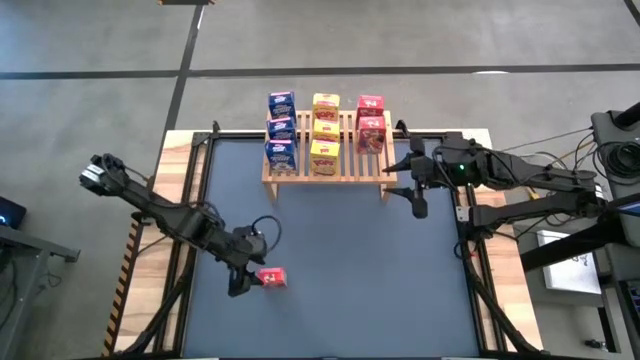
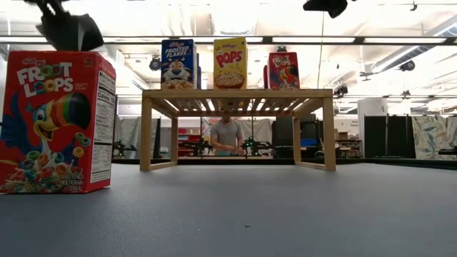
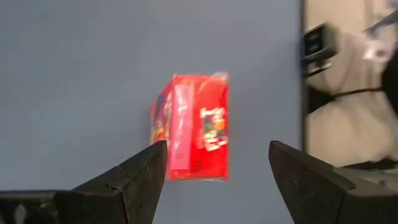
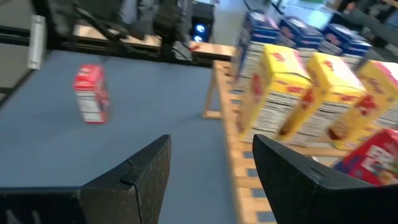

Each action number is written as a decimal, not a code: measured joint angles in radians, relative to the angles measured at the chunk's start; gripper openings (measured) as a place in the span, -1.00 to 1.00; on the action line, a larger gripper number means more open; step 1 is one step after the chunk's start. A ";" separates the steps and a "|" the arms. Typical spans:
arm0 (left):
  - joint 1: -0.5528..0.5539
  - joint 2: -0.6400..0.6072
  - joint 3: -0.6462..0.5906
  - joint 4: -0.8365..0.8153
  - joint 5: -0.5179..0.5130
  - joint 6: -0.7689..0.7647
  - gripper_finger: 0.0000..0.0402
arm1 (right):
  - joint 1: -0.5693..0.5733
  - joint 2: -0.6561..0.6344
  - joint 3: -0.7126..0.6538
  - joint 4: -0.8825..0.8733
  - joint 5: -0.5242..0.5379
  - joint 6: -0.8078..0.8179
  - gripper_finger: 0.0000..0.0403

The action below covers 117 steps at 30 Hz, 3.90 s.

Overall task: Stack cereal on shelf
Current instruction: Put the red cereal box on the shelf aligned with the other red cereal boxes

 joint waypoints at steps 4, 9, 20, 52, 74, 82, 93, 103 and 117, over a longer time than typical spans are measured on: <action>-0.030 0.057 0.000 0.002 -0.033 0.000 0.32 | 0.057 -0.036 -0.053 0.050 0.038 0.040 0.08; -0.062 0.074 0.000 -0.015 -0.073 -0.009 0.32 | 0.133 -0.059 -0.118 0.078 0.140 0.047 0.08; -0.286 0.004 -0.047 -0.099 -0.420 -0.180 0.32 | 0.206 -0.065 -0.158 0.123 0.232 0.062 0.08; -0.404 0.026 -0.533 0.661 -0.692 -0.172 0.32 | 0.205 0.026 -0.177 0.251 0.232 0.103 0.08; -0.355 0.026 -0.531 0.816 -0.718 -0.041 -0.10 | 0.271 0.108 -0.265 0.500 0.227 0.042 0.08; -0.292 0.025 -0.492 0.817 -0.718 0.003 -0.19 | 0.295 0.168 -0.578 1.104 0.118 0.157 0.08; -0.133 0.024 -0.311 0.801 -0.675 0.229 -0.19 | 0.312 0.464 -0.709 1.572 0.119 0.387 0.08; -0.053 0.024 -0.211 0.688 -0.605 0.208 -0.19 | 0.336 0.726 -0.497 1.558 0.116 0.360 0.08; -0.038 0.024 -0.215 0.683 -0.605 0.205 -0.19 | 0.336 0.881 -0.314 1.511 0.054 0.359 0.08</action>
